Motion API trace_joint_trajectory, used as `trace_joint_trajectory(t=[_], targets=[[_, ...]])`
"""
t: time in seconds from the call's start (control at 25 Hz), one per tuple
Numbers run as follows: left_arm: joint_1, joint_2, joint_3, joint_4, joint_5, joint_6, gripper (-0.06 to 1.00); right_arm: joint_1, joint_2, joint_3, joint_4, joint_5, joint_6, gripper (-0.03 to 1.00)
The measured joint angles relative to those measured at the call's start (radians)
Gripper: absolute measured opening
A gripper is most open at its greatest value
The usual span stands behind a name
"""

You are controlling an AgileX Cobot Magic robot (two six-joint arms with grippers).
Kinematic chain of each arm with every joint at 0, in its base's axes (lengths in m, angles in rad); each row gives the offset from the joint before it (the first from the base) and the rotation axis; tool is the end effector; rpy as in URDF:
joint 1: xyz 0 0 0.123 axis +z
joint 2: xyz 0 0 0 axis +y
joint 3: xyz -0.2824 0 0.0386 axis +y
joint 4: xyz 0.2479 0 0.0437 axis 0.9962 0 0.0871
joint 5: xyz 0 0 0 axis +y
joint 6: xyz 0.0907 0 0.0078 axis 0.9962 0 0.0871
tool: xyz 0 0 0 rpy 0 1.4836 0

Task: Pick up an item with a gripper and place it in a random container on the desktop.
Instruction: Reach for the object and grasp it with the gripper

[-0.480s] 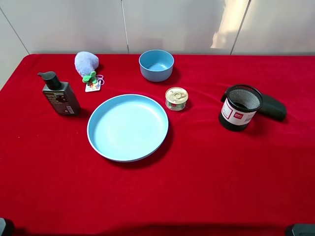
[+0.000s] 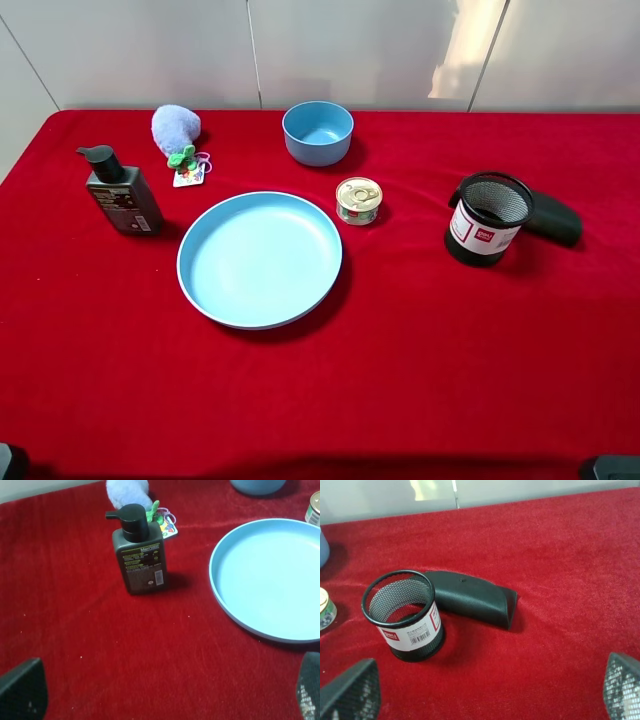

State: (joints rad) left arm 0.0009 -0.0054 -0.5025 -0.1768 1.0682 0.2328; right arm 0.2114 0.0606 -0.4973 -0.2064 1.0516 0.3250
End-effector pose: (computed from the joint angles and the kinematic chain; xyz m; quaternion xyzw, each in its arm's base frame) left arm -0.0070 -0.0140 0.2783 0.1024 0.8436 -0.0270 0.5264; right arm 0.0077 -0.0149 0.2786 0.0492 0.8610 0.0320 0.5052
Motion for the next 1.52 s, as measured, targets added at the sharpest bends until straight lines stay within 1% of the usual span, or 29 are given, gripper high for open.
trace_joint_trajectory(t=[1.52], targets=[[0.0,0.0,0.0,0.0,0.0,0.0,0.98,0.0,0.0,0.0,0.0,0.0,0.0,0.69]])
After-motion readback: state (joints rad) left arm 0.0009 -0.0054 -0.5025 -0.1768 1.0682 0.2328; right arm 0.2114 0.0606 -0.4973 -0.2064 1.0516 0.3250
